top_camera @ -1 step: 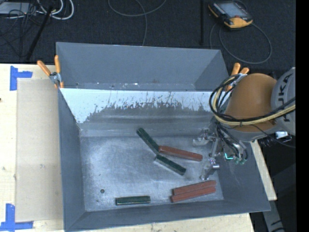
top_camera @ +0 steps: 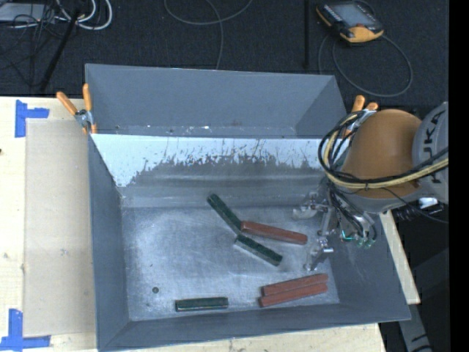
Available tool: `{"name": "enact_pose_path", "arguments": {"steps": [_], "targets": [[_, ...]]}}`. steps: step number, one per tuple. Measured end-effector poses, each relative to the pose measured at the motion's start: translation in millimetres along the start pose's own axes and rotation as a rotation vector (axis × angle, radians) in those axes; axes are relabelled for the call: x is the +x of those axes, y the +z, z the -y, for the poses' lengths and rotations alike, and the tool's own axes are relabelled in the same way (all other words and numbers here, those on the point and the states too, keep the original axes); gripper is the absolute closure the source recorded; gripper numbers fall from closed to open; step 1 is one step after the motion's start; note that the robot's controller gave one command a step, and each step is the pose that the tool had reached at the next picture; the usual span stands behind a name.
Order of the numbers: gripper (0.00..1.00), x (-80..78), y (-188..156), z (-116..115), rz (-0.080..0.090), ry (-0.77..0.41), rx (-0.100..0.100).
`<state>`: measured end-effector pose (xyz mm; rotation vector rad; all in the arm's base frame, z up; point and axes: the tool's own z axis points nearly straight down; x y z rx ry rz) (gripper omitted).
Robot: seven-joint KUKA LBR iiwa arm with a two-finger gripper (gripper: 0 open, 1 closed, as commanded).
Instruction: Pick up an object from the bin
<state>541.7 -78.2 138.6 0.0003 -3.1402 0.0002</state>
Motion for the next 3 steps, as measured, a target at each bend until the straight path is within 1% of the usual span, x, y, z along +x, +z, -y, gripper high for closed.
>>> {"name": "enact_pose_path", "arguments": {"steps": [1, 2, 3], "targets": [[1.00, -41.0, 62.6, -8.4, 0.016, -0.043, 0.002], [1.00, -41.1, 62.6, -8.5, 0.016, -0.044, 0.002], [1.00, -58.0, -89.0, -13.2, 0.005, 0.084, 0.000]]}}
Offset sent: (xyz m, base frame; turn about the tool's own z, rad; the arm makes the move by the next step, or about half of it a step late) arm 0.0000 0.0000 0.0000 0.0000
